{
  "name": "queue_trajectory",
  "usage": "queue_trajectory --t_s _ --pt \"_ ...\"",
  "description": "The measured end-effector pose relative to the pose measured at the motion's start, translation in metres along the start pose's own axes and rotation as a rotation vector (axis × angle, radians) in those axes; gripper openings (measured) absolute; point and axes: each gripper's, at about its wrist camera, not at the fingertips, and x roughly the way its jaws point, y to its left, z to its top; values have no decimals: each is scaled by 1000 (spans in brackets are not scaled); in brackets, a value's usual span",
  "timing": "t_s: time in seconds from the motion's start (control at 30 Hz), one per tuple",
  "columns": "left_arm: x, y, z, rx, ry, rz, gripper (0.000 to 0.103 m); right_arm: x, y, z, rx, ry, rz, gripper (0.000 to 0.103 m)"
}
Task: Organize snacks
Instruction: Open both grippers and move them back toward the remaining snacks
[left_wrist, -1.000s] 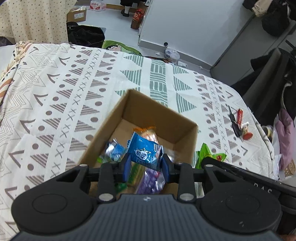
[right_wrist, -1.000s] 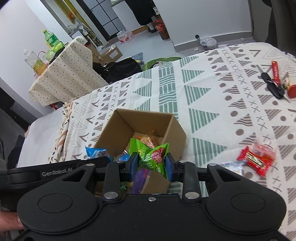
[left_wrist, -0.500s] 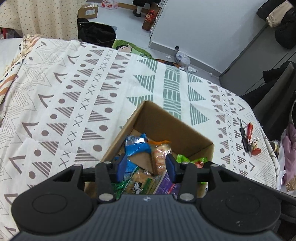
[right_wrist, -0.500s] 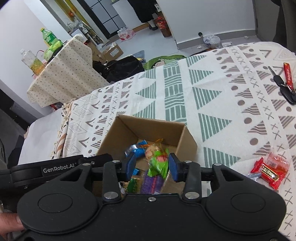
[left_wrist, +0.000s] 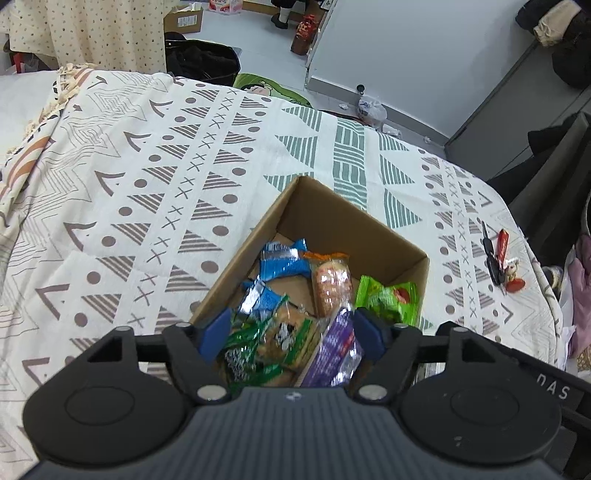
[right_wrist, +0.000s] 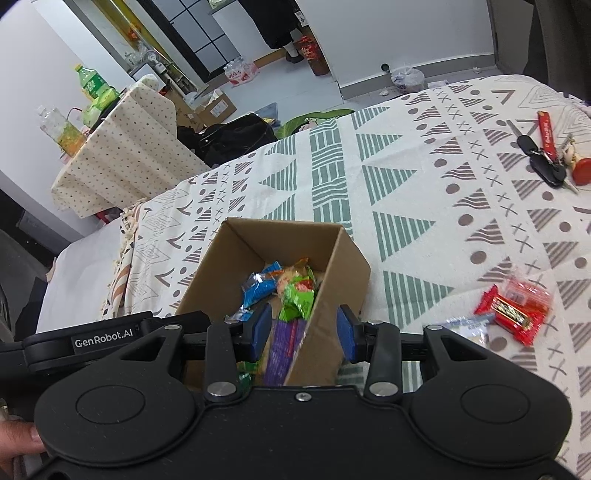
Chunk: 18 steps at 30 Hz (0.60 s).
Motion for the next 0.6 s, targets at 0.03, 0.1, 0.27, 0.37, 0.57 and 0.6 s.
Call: queue_trajectory --t_s 0.03,0.1,0.27,0.37,0.57,0.6 --pt "-2 -1 -3 4 1 4 76 -4 -2 -2 5 -1 -3 42" --pt "-7 -4 -9 6 -4 13 80 -12 -7 -7 12 -6 -9 44" --pt "-18 -13 -24 19 -14 14 86 -33 -21 -21 26 -22 -23 59" --pt "-26 -21 -34 41 -19 19 90 -47 -32 -29 37 -36 -31 67" --pt "-35 -39 -54 63 -10 9 93 -72 -58 -48 74 -53 -54 72" --pt "-36 -42 -58 67 -10 9 93 -76 -61 -51 78 -55 -57 72"
